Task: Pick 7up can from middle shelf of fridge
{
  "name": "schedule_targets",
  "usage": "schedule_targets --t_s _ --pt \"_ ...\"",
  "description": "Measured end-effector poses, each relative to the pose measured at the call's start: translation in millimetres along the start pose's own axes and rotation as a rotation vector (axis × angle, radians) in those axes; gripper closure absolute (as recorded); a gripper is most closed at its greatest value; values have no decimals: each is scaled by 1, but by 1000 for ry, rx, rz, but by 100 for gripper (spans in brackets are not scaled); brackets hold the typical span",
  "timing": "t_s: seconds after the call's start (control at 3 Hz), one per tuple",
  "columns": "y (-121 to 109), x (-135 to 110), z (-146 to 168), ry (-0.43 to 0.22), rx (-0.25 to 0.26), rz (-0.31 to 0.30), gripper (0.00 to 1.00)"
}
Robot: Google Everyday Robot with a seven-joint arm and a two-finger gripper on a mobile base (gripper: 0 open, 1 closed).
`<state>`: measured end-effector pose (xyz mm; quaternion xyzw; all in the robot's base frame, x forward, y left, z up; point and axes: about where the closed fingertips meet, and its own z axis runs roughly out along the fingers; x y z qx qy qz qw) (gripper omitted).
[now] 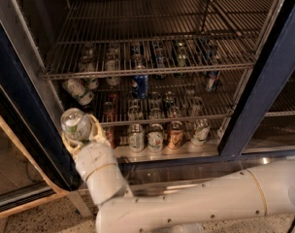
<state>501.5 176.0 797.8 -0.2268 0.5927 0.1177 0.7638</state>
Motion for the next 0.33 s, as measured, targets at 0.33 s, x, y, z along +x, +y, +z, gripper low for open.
schedule_targets --t_s 0.33 --pt "20 -21 -48 -6 24 2 100"
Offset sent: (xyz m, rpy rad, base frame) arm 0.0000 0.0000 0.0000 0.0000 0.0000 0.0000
